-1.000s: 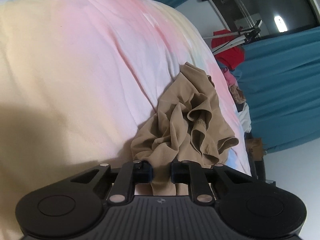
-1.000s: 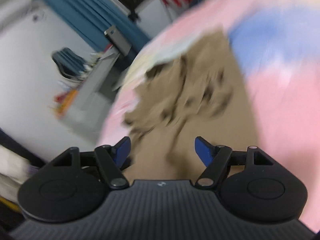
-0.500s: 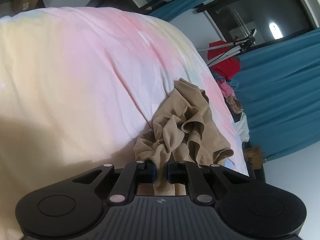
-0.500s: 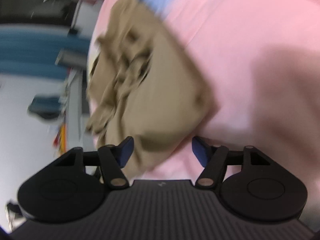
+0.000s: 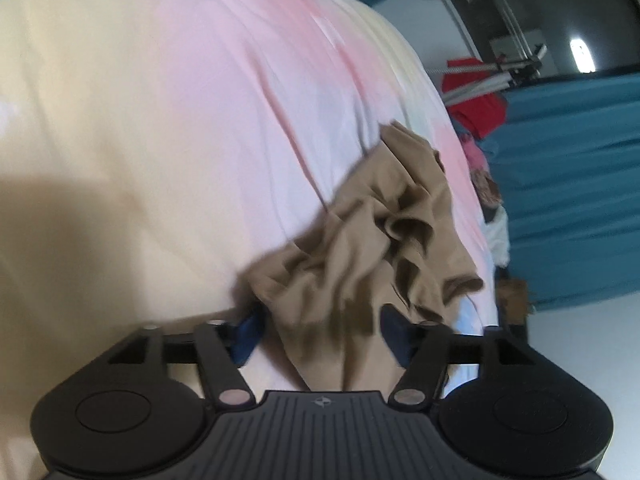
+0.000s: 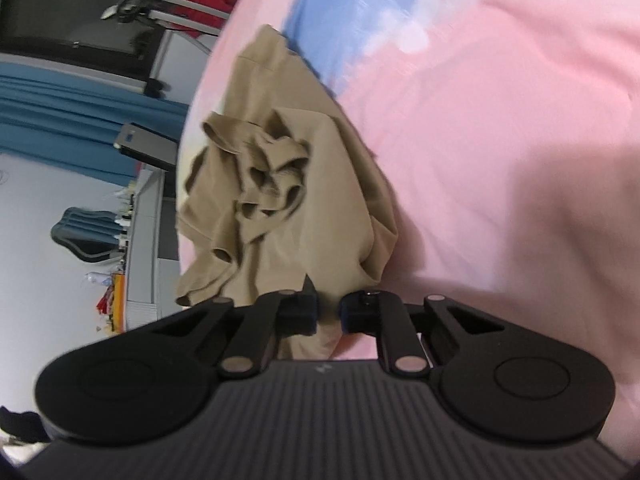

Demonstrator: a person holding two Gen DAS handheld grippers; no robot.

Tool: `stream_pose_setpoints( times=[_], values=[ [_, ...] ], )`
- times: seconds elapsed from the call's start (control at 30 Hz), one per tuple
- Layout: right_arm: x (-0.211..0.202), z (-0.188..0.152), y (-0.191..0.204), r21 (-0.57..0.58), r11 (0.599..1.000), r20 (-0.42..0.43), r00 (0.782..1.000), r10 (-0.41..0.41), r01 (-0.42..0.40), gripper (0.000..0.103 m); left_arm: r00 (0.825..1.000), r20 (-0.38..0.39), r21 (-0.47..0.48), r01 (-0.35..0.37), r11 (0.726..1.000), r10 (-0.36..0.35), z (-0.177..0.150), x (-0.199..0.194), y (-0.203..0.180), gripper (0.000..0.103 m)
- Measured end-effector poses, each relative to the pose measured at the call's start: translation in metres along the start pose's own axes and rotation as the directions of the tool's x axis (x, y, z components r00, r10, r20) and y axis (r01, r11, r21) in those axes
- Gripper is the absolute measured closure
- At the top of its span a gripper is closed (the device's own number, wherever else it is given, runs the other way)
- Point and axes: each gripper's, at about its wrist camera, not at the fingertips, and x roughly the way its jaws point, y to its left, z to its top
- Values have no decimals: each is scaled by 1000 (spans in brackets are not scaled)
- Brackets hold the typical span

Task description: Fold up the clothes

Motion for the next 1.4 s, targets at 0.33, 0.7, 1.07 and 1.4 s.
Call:
stream_pose_setpoints(
  times=[0.33, 0.7, 1.07, 1.4],
  values=[
    [-8, 7, 17, -44, 998, 28, 999, 43, -42, 91, 999, 21, -35, 47, 998, -46, 2, 5, 0, 90],
    [-78, 2, 49, -87, 991, 112, 988, 108, -98, 93, 978, 85, 51, 187, 981, -191, -21, -69, -49, 94],
    [-163, -33, 36, -55, 998, 74, 997, 32, -28, 93, 981, 31, 60, 192, 980, -194, -85, -153, -45, 94],
    [-98, 26, 77, -1, 1000, 104, 994, 26, -26, 92, 985, 73, 12, 156, 988, -157, -9, -90, -95, 92]
  ],
)
